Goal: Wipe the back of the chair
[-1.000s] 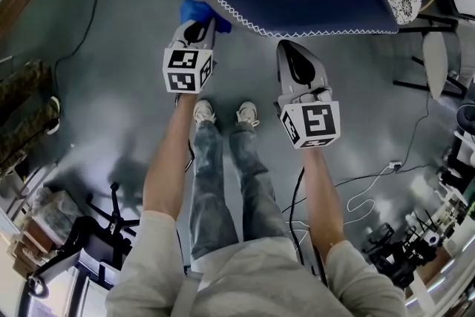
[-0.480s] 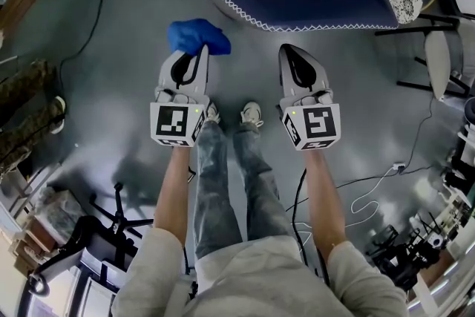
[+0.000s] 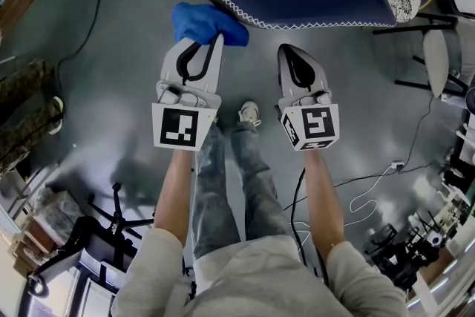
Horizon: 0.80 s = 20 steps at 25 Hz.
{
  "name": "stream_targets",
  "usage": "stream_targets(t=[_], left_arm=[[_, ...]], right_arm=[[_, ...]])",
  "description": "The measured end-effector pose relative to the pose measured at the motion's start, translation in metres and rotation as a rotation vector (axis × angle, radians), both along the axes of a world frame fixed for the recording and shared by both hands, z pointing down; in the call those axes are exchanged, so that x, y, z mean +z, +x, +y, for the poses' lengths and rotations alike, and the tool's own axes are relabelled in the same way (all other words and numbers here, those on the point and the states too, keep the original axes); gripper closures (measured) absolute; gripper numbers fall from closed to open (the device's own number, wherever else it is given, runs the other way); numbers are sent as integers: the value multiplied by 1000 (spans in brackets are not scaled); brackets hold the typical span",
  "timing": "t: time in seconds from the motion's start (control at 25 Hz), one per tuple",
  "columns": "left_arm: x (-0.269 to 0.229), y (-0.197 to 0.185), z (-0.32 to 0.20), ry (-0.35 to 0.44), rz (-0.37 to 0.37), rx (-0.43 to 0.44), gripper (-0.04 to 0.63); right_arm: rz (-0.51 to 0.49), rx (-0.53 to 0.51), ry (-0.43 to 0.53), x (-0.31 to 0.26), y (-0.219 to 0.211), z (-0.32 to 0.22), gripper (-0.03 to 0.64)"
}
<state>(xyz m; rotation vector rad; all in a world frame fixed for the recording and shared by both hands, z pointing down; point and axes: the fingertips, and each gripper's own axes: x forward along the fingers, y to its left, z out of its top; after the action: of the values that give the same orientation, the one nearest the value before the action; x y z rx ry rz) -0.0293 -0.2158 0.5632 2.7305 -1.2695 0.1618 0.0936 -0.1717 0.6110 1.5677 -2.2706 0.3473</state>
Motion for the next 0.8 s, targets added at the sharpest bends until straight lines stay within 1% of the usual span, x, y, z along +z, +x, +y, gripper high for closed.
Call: stream_targets(t=[0.12,0.24,0.4,0.56,0.8], left_arm=[[-1,6,-10,6,8,2,563],[3,8,-14,-12,25,6,563],[12,8,-20,-39,19,13,561],[34,6,-27,-69,12,3,561],[62,6,-36,-97,-20,2,563]], right_arm=[[0,3,0,1,3,-1,617],[-2,9,-3,2,4,2,617],[-5,11,-6,2,5,0,617],[-9,11,-6,4,7,-3,617],[-8,11,-11,8,9,-6,617]])
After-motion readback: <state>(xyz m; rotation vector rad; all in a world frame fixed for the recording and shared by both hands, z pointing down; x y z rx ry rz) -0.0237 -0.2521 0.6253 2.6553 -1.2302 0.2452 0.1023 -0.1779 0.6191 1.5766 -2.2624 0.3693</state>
